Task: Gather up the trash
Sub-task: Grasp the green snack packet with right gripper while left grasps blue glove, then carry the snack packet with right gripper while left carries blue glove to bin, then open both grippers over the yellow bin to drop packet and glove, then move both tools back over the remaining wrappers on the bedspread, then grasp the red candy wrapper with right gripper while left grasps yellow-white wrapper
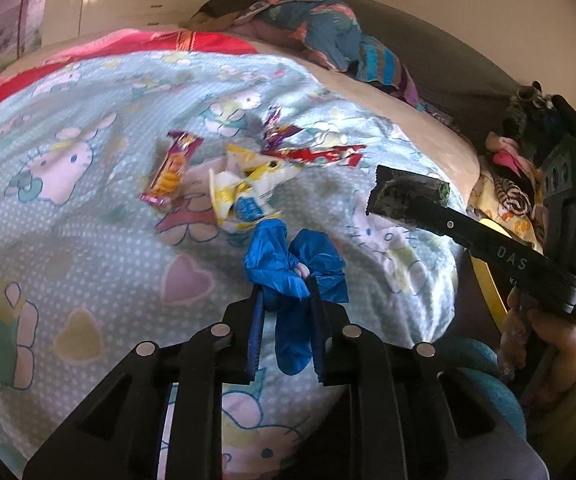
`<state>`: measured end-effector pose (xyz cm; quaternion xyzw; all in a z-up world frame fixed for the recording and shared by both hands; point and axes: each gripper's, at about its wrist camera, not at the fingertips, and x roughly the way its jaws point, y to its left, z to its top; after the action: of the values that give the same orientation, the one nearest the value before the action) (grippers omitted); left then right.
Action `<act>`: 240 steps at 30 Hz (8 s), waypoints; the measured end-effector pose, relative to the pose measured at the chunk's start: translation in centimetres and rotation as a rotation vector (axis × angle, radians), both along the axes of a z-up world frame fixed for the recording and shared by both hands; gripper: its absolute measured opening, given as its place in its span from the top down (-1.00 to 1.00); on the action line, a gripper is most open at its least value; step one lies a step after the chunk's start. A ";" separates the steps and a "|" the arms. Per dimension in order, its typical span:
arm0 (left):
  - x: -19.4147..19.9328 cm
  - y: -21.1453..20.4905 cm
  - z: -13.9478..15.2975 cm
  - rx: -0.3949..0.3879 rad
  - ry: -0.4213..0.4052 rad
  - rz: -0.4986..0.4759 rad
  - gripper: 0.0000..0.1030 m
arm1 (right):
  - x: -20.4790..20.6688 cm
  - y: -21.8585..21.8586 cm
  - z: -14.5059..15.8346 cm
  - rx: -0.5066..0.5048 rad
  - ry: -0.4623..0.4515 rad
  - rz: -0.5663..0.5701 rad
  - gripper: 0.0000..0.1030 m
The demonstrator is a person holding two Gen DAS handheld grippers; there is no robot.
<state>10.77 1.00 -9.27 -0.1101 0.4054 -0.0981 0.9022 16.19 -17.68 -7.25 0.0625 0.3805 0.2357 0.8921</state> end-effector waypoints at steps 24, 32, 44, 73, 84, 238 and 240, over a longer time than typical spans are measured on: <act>-2.0 -3.6 6.2 -0.042 -0.152 -0.095 0.64 | -3.8 -4.9 4.5 0.016 -0.088 -0.069 0.77; -2.4 -5.2 7.1 -0.054 -0.174 -0.135 0.64 | -4.7 -7.2 5.3 0.017 -0.100 -0.110 0.77; -2.8 -7.8 7.8 -0.053 -0.192 -0.198 0.64 | -6.0 -10.1 6.1 -0.001 -0.115 -0.151 0.77; -3.5 -14.8 8.4 -0.016 -0.208 -0.357 0.64 | -8.4 -18.2 6.3 -0.093 -0.125 -0.277 0.76; -3.3 -17.3 8.2 0.003 -0.204 -0.401 0.64 | -9.3 -20.5 5.5 -0.117 -0.111 -0.326 0.75; 5.4 2.6 -1.9 -0.110 -0.011 0.143 0.40 | 10.3 2.7 -4.2 0.039 0.112 0.033 0.70; 5.5 2.8 -2.0 -0.121 -0.009 0.146 0.46 | 9.6 2.4 -4.0 0.041 0.102 0.034 0.70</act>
<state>16.23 3.78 -11.31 -0.1931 0.3854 -0.0569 0.9005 25.77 -15.32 -11.23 0.0863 0.4213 0.2550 0.8660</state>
